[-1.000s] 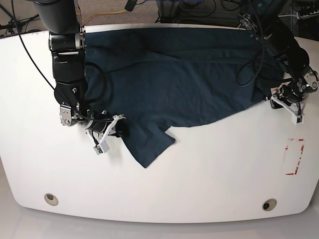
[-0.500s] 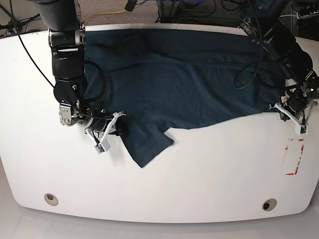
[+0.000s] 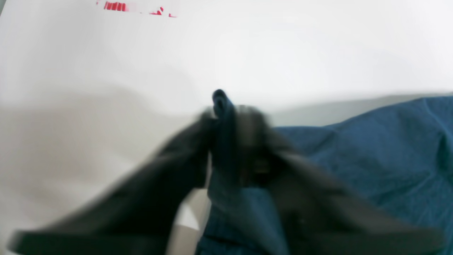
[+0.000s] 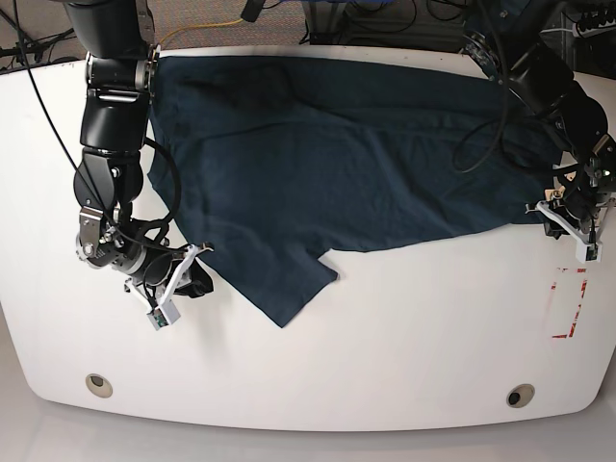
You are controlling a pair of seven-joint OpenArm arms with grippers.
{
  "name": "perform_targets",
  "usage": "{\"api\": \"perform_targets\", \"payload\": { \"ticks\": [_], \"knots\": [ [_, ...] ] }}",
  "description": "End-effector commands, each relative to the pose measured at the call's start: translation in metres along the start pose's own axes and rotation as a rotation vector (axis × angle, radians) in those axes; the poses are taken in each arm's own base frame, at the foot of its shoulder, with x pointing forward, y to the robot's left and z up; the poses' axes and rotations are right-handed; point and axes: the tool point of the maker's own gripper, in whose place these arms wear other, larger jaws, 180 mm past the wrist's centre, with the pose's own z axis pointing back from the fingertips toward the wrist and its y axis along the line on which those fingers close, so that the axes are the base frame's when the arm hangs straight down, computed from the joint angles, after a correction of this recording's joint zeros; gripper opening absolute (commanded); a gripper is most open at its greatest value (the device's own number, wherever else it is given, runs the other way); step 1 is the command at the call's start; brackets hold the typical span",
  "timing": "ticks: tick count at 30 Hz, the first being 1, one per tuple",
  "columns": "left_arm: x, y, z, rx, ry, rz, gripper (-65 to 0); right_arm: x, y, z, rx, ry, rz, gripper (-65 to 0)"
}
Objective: Fold the T-shirt properly
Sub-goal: 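Grasp the shirt's side edges with both grippers, then lift the side edges with both grippers and fold them toward the shirt's middle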
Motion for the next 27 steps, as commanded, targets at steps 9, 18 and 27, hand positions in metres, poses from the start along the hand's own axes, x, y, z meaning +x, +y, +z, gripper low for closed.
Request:
{"api": "perform_targets", "payload": {
  "ticks": [9, 18, 27],
  "knots": [
    [0.020, 0.005, 0.005, 0.009, -0.056, -0.010, -56.9, 0.003, -0.016, -0.011, 0.005, -0.062, -0.086, -27.4],
    [0.017, 0.008, 0.005, 0.017, -0.046, -0.011, -33.6, -0.035, -0.034, -0.043, -0.037, 0.009, -0.153, -20.6],
    [0.007, 0.009, 0.006, 0.015, -0.034, -0.010, -28.7, -0.037, -0.005, -0.062, 0.016, 0.015, -0.165, -20.6]
  ]
}}
